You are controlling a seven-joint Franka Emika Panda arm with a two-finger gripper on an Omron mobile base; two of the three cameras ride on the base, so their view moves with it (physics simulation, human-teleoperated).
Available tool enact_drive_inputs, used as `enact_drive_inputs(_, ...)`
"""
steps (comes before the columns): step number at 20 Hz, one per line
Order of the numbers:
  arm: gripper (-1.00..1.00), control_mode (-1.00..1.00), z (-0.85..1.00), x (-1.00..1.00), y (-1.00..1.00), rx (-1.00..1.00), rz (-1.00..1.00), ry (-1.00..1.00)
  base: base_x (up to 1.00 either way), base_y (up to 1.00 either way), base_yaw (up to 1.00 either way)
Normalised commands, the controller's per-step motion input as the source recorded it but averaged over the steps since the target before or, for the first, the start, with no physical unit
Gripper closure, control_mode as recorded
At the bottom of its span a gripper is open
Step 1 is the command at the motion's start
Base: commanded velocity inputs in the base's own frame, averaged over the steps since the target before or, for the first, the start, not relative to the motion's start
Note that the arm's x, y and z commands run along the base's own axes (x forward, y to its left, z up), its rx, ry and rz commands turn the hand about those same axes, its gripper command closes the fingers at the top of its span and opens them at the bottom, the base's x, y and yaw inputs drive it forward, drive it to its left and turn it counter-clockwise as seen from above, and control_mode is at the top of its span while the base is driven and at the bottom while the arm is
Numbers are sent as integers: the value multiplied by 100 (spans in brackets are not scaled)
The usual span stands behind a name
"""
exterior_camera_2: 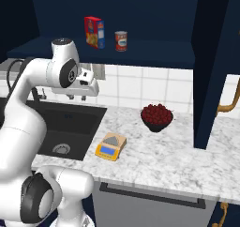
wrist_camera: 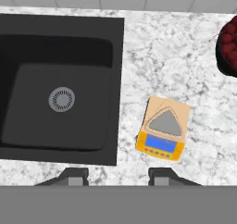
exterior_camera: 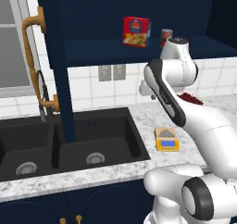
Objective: Pick the canned food and place it on the digital scale for weighing, and close the cabinet.
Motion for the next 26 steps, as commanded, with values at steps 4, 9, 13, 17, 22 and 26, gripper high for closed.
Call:
enact_drive_inputs(4,-100,-100,0,-35,0,0,0,-5,0,0,0)
enact_drive_inputs(9,-100,-100,34,-53,-7,0,-2,-26,0,0,0)
enact_drive_inputs(13,-100,-100,73,-24,-30,0,-3,-36,0,0,0)
enact_drive_inputs(17,-100,-100,84,-16,-28,0,-7,-37,0,0,0)
enact_drive_inputs(22,-100,-100,74,0,-22,0,-5,-30,0,0,0)
enact_drive_inputs(26,-100,-100,76,-3,-19,0,-7,-17,0,0,0)
